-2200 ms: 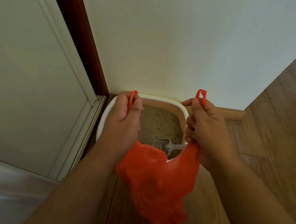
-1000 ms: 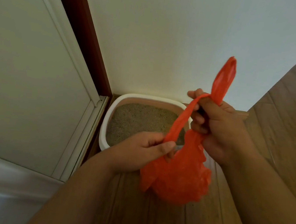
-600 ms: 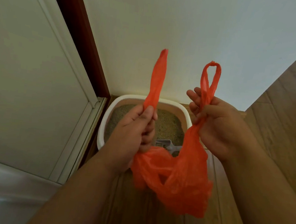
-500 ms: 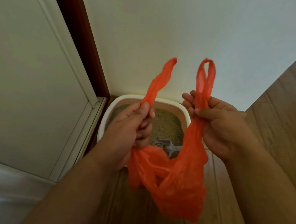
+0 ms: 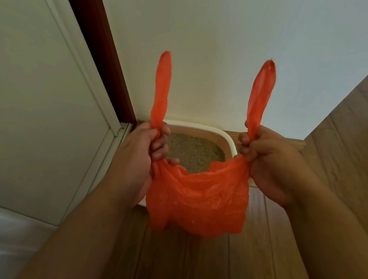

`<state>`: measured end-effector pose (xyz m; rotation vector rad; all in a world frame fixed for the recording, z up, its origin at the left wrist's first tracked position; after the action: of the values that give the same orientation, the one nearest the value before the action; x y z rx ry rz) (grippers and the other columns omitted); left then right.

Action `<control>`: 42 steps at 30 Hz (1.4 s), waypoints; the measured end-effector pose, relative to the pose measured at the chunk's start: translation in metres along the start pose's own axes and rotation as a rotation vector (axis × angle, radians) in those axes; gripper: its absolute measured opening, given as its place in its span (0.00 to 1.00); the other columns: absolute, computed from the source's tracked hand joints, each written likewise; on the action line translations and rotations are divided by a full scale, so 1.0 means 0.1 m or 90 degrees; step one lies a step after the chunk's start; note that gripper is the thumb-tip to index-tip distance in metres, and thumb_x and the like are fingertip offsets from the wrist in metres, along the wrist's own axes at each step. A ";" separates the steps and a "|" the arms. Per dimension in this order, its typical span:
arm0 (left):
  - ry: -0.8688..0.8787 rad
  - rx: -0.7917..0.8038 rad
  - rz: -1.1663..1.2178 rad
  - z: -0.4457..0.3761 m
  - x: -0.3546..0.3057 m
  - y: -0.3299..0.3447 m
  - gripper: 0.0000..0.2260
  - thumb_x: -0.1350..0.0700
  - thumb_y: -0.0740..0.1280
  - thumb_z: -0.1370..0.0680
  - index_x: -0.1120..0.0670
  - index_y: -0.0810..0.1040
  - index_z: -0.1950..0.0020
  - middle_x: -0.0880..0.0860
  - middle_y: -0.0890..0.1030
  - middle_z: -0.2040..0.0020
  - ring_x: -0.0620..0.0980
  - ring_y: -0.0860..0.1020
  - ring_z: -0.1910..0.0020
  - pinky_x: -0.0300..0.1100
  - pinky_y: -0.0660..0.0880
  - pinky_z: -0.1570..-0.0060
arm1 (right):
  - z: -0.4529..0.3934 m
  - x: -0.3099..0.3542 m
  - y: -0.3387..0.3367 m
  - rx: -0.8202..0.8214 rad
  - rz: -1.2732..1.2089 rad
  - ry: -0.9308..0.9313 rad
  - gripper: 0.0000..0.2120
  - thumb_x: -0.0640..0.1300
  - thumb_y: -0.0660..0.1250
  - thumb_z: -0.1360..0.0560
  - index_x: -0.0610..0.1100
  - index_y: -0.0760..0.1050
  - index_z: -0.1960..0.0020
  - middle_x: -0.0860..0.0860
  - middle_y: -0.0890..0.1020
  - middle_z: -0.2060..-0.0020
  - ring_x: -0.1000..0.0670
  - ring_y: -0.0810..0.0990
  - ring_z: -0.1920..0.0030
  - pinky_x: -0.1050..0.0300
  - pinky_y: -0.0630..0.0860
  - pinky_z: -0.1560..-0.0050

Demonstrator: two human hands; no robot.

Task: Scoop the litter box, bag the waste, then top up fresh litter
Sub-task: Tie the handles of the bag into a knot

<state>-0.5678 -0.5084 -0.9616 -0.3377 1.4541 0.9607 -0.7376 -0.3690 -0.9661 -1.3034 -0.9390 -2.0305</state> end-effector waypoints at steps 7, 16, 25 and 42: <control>0.121 -0.003 -0.024 0.02 -0.19 -0.03 0.14 0.53 0.52 0.12 0.50 0.77 0.46 0.50 0.68 0.70 0.50 0.78 0.70 0.53 0.84 0.50 | 0.04 0.13 -0.05 0.008 -0.154 -0.032 0.14 0.34 0.59 0.17 0.36 0.78 0.36 0.41 0.85 0.42 0.43 0.83 0.39 0.49 0.81 0.40; 0.079 0.046 0.068 0.05 -0.04 0.19 0.15 0.54 0.54 0.12 0.54 0.79 0.49 0.48 0.61 0.74 0.44 0.59 0.78 0.43 0.79 0.57 | -0.02 -0.05 0.28 -0.053 -0.349 -0.030 0.04 0.38 0.59 0.17 0.43 0.73 0.49 0.51 0.63 0.71 0.54 0.64 0.73 0.54 0.79 0.67; 0.048 0.125 -0.129 0.13 0.01 0.39 0.11 0.53 0.58 0.13 0.47 0.81 0.41 0.47 0.66 0.70 0.43 0.60 0.74 0.36 0.59 0.76 | -0.04 -0.17 0.37 -0.076 -0.075 -0.040 0.05 0.35 0.61 0.17 0.42 0.71 0.51 0.48 0.73 0.63 0.56 0.67 0.72 0.64 0.61 0.78; 0.054 0.248 -0.311 0.18 0.11 0.54 0.24 0.59 0.61 0.14 0.38 0.67 0.21 0.45 0.80 0.66 0.39 0.76 0.70 0.32 0.74 0.62 | 0.20 -0.14 0.75 0.191 0.194 -0.066 0.14 0.50 0.61 0.16 0.45 0.82 0.49 0.44 0.84 0.63 0.46 0.81 0.63 0.51 0.73 0.59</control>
<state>-0.5955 -0.4590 -0.9502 -0.4215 1.5028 0.2648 -0.6654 -0.3977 -0.9537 -1.3040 -0.9806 -1.5400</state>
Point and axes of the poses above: each hand's wrist, its own z-axis away from the middle knuckle, its own y-axis out of the palm, x = y × z, the point moved 9 cm from there along -z, towards the middle knuckle
